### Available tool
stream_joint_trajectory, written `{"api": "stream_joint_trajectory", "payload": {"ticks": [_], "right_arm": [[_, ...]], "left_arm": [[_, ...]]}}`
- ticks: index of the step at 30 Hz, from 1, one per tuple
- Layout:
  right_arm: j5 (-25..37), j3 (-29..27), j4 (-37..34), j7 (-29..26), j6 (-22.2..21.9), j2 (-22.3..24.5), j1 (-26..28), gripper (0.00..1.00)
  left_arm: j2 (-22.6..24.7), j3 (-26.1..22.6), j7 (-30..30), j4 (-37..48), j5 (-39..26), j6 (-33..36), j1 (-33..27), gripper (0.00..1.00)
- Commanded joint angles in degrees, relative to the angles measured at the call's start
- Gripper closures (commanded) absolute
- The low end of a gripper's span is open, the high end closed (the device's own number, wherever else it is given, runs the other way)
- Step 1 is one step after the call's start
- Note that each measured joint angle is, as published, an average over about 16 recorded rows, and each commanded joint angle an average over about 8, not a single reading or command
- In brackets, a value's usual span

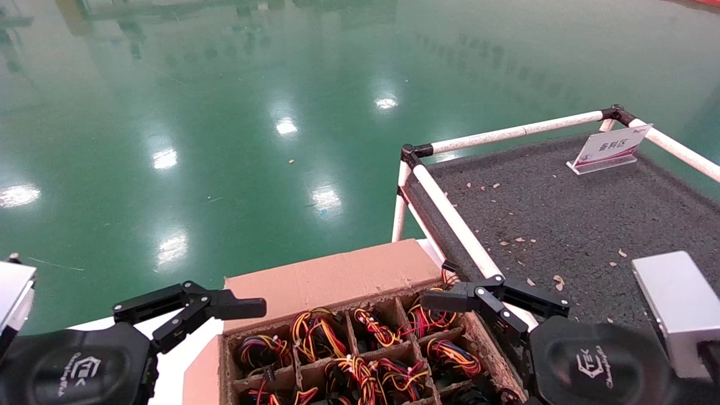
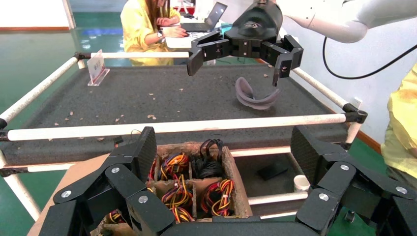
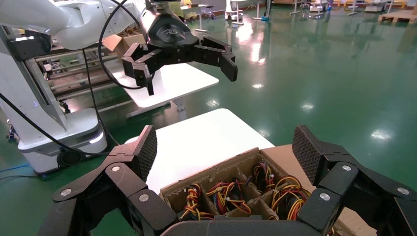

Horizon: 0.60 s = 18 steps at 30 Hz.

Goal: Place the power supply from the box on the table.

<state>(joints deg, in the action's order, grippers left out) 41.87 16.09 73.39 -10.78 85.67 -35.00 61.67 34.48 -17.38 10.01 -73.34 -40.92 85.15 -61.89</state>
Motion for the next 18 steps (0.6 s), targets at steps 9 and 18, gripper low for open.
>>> {"api": "stream_joint_trajectory", "payload": {"ticks": [9,18], "right_arm": [[0.0,0.0,0.0,0.0,0.0,0.0,0.0,0.0],[0.0,0.0,0.0,0.0,0.0,0.0,0.0,0.0]], "left_arm": [[0.0,0.0,0.0,0.0,0.0,0.0,0.0,1.0],[0.0,0.0,0.0,0.0,0.0,0.0,0.0,1.0]]}}
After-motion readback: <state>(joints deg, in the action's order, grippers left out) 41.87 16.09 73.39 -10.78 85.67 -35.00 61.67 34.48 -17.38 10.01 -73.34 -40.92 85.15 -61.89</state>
